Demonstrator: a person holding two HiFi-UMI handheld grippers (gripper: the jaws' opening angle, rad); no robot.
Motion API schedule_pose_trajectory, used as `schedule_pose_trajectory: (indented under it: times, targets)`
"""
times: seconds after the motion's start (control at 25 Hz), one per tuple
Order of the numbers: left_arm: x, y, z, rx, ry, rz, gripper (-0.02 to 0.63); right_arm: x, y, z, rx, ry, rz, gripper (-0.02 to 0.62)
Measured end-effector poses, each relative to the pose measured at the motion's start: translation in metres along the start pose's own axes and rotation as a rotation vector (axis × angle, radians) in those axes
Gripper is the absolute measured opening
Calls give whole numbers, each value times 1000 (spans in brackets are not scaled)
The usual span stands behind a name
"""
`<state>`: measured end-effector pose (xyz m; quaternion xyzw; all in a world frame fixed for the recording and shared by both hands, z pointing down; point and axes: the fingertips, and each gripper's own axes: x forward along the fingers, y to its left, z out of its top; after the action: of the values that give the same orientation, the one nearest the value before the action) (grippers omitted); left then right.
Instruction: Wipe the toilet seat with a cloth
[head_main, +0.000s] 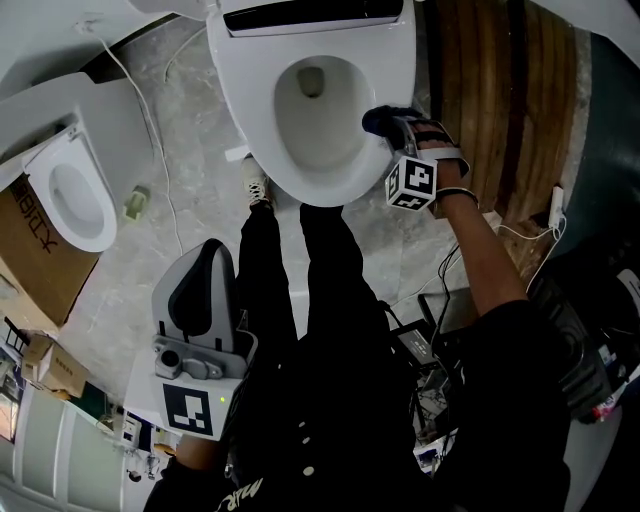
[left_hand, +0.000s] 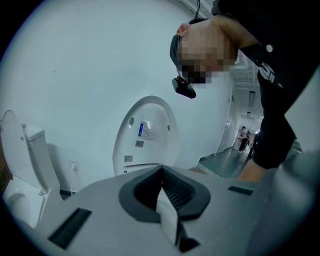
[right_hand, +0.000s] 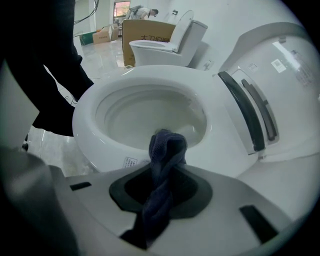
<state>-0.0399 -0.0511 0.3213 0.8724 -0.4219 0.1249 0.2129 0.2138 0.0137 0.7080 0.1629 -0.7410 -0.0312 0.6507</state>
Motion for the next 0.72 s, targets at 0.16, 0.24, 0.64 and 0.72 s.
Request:
schedule_pose_trajectory:
  times: [0.16, 0.24, 0.64, 0.72]
  targets:
    - [0, -2, -1, 4, 5, -16, 11, -3, 13, 1, 60, 3, 6, 83]
    - [0, -2, -2, 9, 6, -23, 10, -4, 18, 1, 89, 6, 3, 83]
    - [-4, -3, -2, 23, 9, -50, 11, -14, 58, 10, 239, 9, 43, 83]
    - [-5, -4, -2, 24, 9, -55, 11, -16, 68, 12, 273, 9, 51, 83]
